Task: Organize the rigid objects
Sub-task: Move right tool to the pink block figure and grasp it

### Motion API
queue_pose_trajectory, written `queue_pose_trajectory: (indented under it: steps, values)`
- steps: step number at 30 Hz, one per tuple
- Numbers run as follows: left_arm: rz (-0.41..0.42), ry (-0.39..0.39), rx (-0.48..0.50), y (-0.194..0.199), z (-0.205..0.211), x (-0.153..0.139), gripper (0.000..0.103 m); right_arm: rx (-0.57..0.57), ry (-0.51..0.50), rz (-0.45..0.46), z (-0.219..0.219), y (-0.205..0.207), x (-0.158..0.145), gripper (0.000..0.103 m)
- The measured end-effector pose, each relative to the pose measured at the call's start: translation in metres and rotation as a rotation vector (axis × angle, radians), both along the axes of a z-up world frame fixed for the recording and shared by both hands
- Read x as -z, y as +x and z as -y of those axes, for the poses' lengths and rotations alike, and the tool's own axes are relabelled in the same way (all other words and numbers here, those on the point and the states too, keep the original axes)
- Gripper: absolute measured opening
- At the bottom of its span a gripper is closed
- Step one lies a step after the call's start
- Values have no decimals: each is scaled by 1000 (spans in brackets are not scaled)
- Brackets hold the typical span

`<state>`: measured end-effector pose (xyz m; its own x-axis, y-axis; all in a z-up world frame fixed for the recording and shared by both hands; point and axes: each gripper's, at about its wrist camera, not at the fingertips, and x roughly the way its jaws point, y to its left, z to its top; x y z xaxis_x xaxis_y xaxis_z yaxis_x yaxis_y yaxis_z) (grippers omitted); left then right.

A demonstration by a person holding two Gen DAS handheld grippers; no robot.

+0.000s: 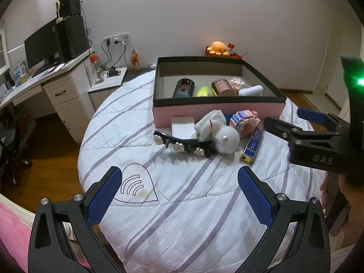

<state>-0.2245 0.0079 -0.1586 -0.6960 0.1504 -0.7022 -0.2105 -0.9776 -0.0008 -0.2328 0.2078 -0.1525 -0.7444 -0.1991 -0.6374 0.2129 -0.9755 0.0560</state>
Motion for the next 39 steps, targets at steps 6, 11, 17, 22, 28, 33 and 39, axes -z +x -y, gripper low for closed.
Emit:
queue_pose_trajectory:
  steps: [6, 11, 17, 22, 28, 33, 39]
  values:
    - [16, 11, -9, -5, 7, 9, 103, 8, 4, 42, 12, -13, 13, 103]
    - [25, 14, -19, -9, 13, 14, 103, 20, 9, 62, 18, -26, 21, 103]
    - [39, 13, -12, -13, 16, 22, 103, 18, 9, 97, 18, -40, 28, 103]
    - [53, 0, -3, -16, 15, 27, 103, 17, -22, 126, 15, -53, 32, 103]
    - [58, -8, 7, -18, 11, 27, 103, -10, -78, 166, 10, -68, 42, 97]
    - [60, -9, 11, -21, 6, 26, 103, -80, -121, 185, 12, -69, 47, 68]
    - [73, 15, 37, -24, -6, 24, 103, -128, -142, 155, 7, -58, 39, 68]
